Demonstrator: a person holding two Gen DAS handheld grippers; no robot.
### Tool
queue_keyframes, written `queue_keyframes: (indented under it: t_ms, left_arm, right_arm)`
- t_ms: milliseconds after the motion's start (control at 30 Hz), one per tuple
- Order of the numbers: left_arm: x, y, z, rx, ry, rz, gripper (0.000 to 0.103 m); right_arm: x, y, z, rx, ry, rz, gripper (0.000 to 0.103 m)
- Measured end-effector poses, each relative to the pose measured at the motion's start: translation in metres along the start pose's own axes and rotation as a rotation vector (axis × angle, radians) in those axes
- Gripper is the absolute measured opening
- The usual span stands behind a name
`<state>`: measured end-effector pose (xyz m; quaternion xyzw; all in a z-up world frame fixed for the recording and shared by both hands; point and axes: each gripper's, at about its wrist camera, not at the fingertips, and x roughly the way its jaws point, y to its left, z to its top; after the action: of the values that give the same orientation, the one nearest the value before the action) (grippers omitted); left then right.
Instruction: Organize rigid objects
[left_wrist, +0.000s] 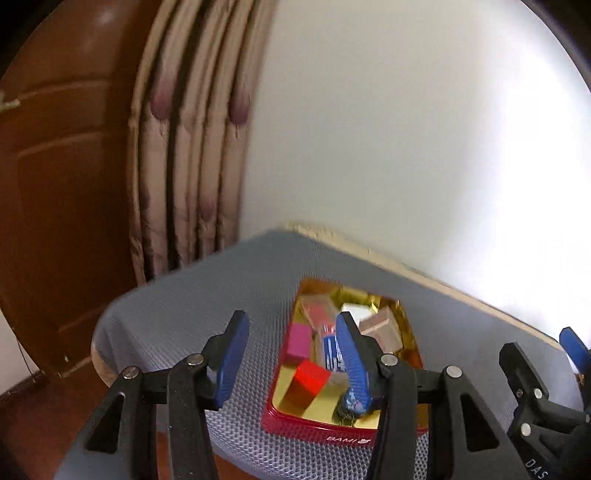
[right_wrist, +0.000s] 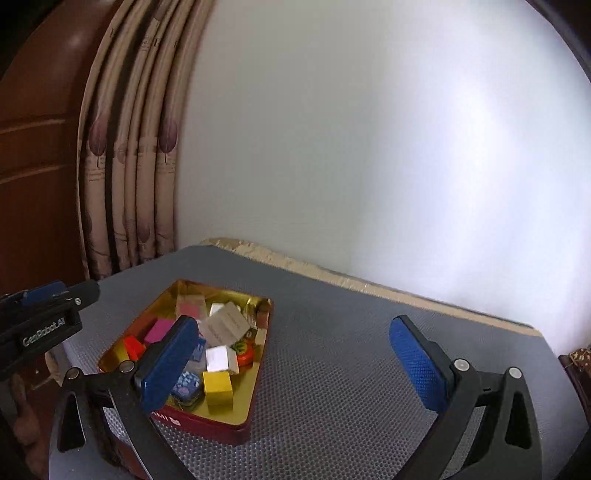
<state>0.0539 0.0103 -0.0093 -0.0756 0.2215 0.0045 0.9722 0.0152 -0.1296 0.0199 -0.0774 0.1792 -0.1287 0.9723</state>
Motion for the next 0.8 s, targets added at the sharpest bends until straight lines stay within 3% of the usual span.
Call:
queue_keyframes:
  t_ms: [167, 367, 600, 800]
  left_arm:
    - [-0.033, -0.006, -0.005, 0.083, -0.033, 0.014, 0.050]
    - [-0.045, -0.011, -0.021, 0.123, 0.049, -0.018, 0.051]
    - [-0.054, -0.007, -0.026, 0.111, 0.047, -0.035, 0.051]
    - [-0.058, -0.005, -0.025, 0.093, 0.043, -0.035, 0.051]
  right_arm:
    - [-0.023, 0.002, 0.001, 0.014, -0.044, 0.006, 0.103]
    - [-0.031, 0.007, -0.018, 0.060, 0.037, 0.068, 0.103]
    - [-0.038, 0.001, -0.022, 0.100, 0.067, 0.033, 0.103]
    - [-0.052, 0.005, -0.019, 0.077, 0.032, 0.005, 0.103]
